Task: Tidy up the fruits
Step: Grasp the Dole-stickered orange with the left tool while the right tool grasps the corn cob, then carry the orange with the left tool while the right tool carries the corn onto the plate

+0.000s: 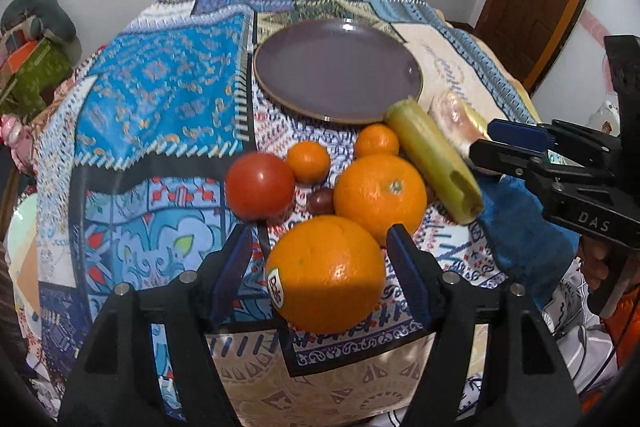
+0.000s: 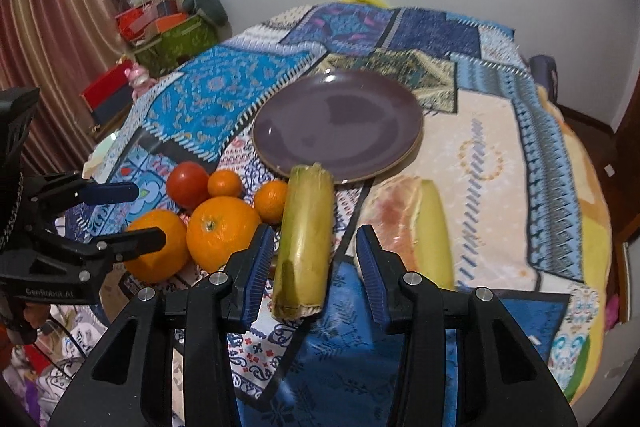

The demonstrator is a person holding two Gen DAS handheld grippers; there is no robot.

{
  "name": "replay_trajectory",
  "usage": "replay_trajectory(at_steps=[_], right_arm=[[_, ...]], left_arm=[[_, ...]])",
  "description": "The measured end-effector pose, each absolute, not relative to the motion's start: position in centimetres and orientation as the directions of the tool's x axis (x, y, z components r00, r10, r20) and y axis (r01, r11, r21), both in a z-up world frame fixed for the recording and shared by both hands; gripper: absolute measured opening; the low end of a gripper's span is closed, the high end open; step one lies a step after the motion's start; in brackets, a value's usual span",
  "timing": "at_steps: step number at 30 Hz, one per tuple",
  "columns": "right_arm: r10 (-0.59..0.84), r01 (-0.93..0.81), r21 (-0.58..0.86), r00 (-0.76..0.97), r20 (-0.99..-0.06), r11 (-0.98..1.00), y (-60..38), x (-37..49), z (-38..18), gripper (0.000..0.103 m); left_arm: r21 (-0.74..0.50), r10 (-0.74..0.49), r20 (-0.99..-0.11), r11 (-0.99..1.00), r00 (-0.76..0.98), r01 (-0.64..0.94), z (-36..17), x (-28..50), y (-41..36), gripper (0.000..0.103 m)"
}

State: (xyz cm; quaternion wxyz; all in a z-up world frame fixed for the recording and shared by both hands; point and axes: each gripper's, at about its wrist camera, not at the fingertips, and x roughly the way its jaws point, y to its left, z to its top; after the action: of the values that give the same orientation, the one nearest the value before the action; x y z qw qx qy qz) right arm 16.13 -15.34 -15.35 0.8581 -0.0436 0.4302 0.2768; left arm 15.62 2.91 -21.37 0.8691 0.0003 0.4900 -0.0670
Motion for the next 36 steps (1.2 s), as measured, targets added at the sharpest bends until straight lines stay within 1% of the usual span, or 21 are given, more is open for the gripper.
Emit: replay_trajectory(at_steps=[3, 13, 17, 19, 26, 36], right_arm=[[0.437, -0.515, 0.173, 0.452, -0.778, 0.84, -14.8, 16.6, -16.3, 0.04], [0.44, -0.512, 0.209, 0.386, -0.811, 0.833, -13.8, 17.8, -19.1, 0.04], [0.451, -0.51, 0.23, 0.367, -0.814, 0.829, -13.6, 18.2, -19.6, 0.04], [0.454, -0.516, 0.226, 0.372, -0.809, 0.826, -13.4, 18.1, -19.6, 0.037], [0.447, -0.508, 0.212, 0.399, -0.8, 0.835, -13.7, 18.0, -19.0, 0.036], [0.453, -0.5, 0.187, 0.488, -0.746, 0.846, -14.7, 17.2, -15.6, 0.035]], left_arm=[[-0.103, -0.142, -0.852, 0.989, 0.504, 0.104, -21.9, 15.4, 3.2, 0.072], [-0.164, -0.189, -0.855, 0.982, 0.482, 0.093, -23.5, 15.8, 3.2, 0.072], [-0.181, -0.204, -0.848, 0.979, 0.488, 0.096, -23.7, 15.9, 3.3, 0.07], [-0.18, -0.205, -0.847, 0.979, 0.491, 0.097, -23.7, 15.9, 3.4, 0.069], [-0.157, -0.169, -0.84, 0.985, 0.516, 0.067, -22.7, 15.8, 4.1, 0.069], [-0.138, -0.114, -0.781, 0.99, 0.614, 0.008, -18.3, 15.8, 5.8, 0.069]])
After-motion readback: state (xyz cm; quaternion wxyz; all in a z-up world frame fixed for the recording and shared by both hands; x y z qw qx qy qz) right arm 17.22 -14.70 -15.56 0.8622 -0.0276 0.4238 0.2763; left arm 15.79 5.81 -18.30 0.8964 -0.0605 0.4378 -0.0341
